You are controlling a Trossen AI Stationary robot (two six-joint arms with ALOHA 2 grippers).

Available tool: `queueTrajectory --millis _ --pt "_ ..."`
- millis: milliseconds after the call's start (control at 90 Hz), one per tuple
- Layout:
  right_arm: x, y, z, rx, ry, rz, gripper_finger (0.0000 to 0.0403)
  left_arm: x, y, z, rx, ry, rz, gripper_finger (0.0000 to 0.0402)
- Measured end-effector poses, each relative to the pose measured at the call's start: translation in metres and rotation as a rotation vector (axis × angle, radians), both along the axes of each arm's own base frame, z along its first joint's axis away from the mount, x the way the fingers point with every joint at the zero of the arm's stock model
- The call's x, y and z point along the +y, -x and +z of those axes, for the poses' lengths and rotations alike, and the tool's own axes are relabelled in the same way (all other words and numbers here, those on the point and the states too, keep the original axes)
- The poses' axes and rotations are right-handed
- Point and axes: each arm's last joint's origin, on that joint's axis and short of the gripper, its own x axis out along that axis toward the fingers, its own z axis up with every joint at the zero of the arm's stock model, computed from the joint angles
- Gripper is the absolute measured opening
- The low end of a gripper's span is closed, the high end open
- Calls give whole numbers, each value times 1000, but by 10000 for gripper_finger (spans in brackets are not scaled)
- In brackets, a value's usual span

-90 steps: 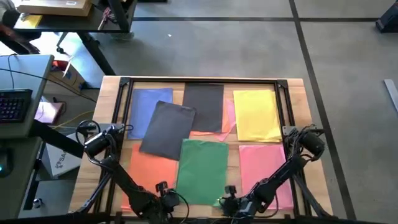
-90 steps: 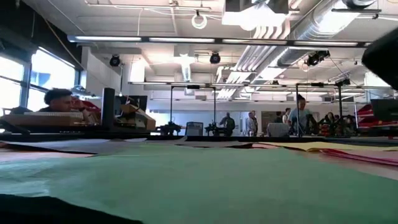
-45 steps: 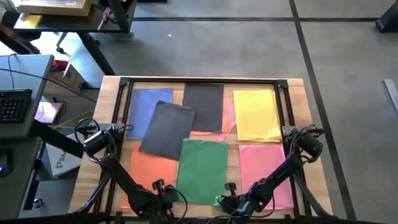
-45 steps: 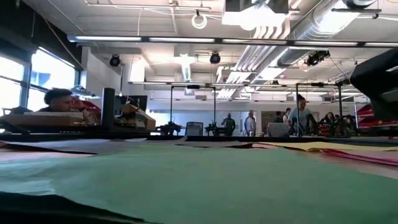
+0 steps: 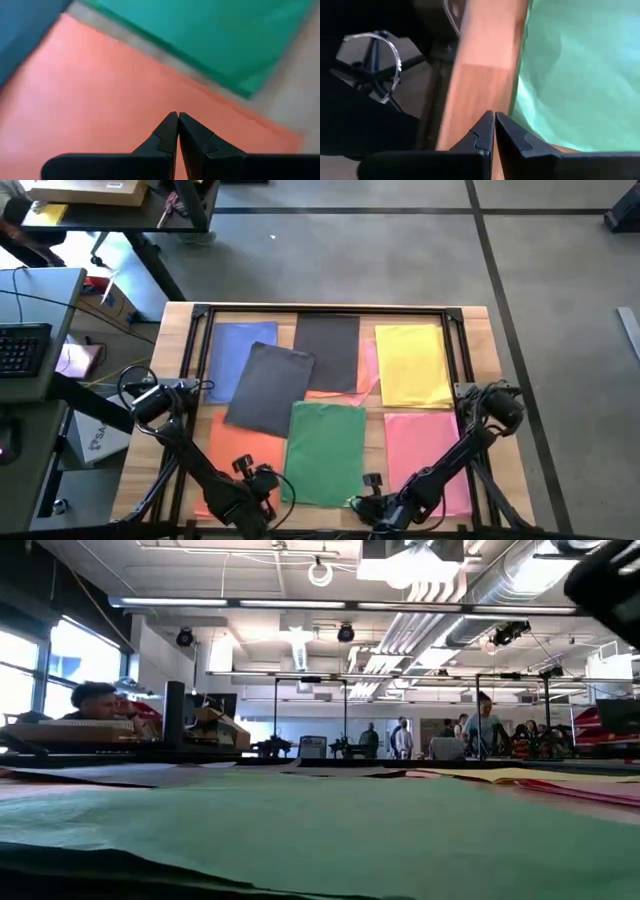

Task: Organize paper
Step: Stack the top green paper on the bottom green paper

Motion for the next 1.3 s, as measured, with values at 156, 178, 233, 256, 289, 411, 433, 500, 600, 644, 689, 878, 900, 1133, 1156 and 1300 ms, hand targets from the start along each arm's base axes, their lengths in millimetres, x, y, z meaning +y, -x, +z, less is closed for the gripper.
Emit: queueTrajectory --millis 156,178,233,256,289,411,433,500,600,644,689,878,900,1133,1156,1300 --pt "-21 -19 2 -133 172 -111 0 10 -3 0 62 -49 -38 0" --pt "-27 -24 1 -149 192 -146 0 10 -3 0 69 -51 -41 0" --pt "-42 -37 -2 -160 222 -220 0 12 -3 0 82 -54 -44 0" --pt "-48 -42 -3 -157 224 -245 0 12 -3 0 88 -55 -46 0" --pt "-58 -49 -5 -148 224 -274 0 13 -3 0 95 -59 -49 0" --pt "-89 -75 -18 -113 194 -344 0 13 5 2 122 -90 -28 0" --pt "-94 -79 -21 -110 190 -356 0 12 7 2 126 -95 -21 0" --pt "-104 -89 -29 -112 179 -386 0 9 14 2 130 -107 -2 0" --pt "-108 -94 -35 -117 166 -399 0 3 22 3 94 -111 20 0" --pt "-108 -94 -38 -105 165 -392 0 0 25 3 71 -113 35 0" --pt "-106 -92 -43 -78 165 -376 0 -3 28 3 48 -118 46 0" --pt "-88 -84 -51 -54 121 -351 0 -9 36 4 -35 -129 89 0" --pt "-85 -83 -51 -52 114 -352 0 -10 37 4 -42 -132 89 0" --pt "-68 -69 -53 -52 95 -397 0 -11 39 5 -77 -144 95 0" --pt "-68 -69 -53 -51 100 -398 0 -11 38 5 -80 -145 95 0" --pt "-68 -68 -53 -46 110 -394 0 -11 38 5 -84 -148 95 0"
